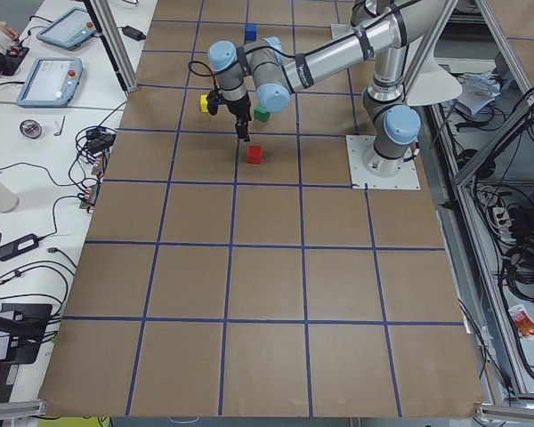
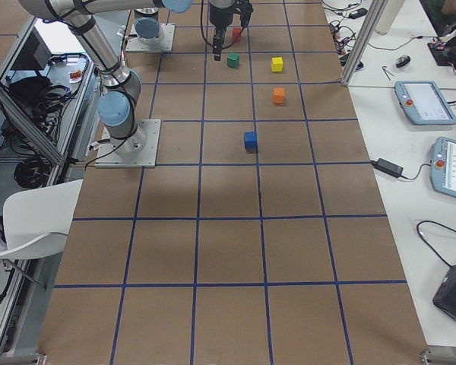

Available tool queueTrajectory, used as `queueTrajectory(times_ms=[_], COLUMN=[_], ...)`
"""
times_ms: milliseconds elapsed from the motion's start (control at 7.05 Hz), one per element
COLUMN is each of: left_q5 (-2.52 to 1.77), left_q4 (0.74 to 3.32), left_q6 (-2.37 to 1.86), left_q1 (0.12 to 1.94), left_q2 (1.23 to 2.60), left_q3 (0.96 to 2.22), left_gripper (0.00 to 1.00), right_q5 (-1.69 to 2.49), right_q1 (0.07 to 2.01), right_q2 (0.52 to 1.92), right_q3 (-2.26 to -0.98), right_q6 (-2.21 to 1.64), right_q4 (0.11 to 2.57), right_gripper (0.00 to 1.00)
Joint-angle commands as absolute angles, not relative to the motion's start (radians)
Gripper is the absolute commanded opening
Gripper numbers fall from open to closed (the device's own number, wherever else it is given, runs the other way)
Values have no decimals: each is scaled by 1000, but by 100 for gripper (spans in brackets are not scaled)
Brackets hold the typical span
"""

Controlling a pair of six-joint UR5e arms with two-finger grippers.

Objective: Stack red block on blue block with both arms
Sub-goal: 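Close the left gripper around the red block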

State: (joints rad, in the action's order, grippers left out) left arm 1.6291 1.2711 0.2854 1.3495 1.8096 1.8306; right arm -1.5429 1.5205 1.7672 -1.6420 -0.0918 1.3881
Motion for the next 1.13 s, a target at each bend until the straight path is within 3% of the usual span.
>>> queueTrajectory(times_ms=[0, 425, 567, 709, 851, 993], left_q5=[1678, 1667, 1655, 1652, 1651, 1628], left_q4=[1131, 1032, 1002, 990, 989, 992], left_q6=[351, 351, 360, 418, 432, 422], left_q1=[1344, 1344, 1344, 1344, 1344, 1359], left_q2=[1856, 1897, 1905, 1913, 1913, 1890], left_q3=[1919, 1996, 1994, 1996, 1985, 1976], left_gripper=[100, 100, 71, 18, 6, 0], right_q5=[-1548, -1552, -1552, -1552, -1552, -1554], right_q1=[1525, 1546, 1545, 1545, 1545, 1545], right_q2=[1778, 1782, 1782, 1782, 1782, 1782], right_q3=[-1667, -1677, -1677, -1677, -1678, -1678], right_q6=[-81, -95, -97, -97, -100, -100], right_q4=[1387, 1390, 1390, 1390, 1388, 1388], right_gripper=[100, 100, 100, 100, 100, 100])
